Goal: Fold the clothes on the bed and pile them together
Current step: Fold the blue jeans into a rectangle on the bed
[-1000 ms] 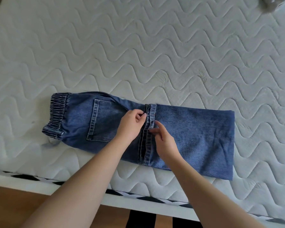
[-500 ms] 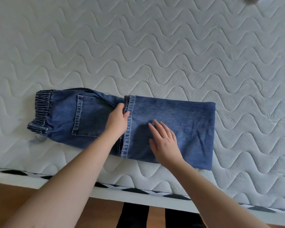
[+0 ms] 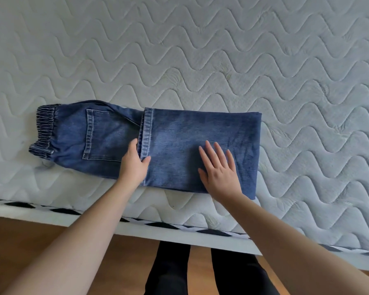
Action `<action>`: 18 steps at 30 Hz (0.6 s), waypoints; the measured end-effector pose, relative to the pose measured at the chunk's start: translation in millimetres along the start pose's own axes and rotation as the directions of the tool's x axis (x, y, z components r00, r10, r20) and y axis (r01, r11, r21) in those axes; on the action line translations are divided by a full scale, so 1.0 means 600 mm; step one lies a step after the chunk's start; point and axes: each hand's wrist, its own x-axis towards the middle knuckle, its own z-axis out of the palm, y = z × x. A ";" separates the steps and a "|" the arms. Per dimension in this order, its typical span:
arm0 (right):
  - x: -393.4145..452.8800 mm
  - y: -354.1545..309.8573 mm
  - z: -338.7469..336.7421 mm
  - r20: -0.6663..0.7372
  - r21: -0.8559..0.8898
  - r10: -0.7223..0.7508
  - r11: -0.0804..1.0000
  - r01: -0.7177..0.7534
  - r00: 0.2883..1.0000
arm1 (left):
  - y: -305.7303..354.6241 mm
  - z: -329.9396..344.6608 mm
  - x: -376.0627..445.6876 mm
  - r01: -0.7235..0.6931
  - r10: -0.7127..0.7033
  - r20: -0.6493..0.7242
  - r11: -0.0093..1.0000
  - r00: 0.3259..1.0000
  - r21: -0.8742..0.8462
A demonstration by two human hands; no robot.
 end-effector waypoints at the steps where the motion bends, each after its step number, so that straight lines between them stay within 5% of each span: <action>1: -0.006 0.010 0.003 0.016 -0.011 0.009 1.000 -0.009 1.000 | 0.002 0.004 -0.003 0.015 -0.015 -0.037 1.000 0.999 0.013; 3: -0.015 0.029 0.007 0.040 -0.026 0.009 1.000 -0.008 0.999 | 0.012 0.018 -0.015 -0.027 0.049 -0.174 0.992 0.983 0.124; 5: -0.015 0.043 0.002 0.018 -0.025 0.017 1.000 -0.017 1.000 | 0.027 0.036 -0.027 -0.218 0.301 -0.248 0.924 0.921 0.313; 9: 0.024 0.056 -0.026 -0.125 0.016 0.095 0.995 -0.094 0.988 | 0.079 0.080 -0.008 -0.561 0.662 -0.013 0.645 0.750 0.519; 13: 0.093 0.056 -0.039 -0.137 -0.003 0.064 0.998 -0.065 0.989 | 0.121 0.127 0.040 -0.626 0.664 0.234 0.443 0.710 0.642; 18: 0.130 0.118 -0.019 -0.081 -0.082 -0.028 0.996 0.021 0.996 | 0.088 0.130 0.093 -0.627 0.643 0.295 0.377 0.707 0.681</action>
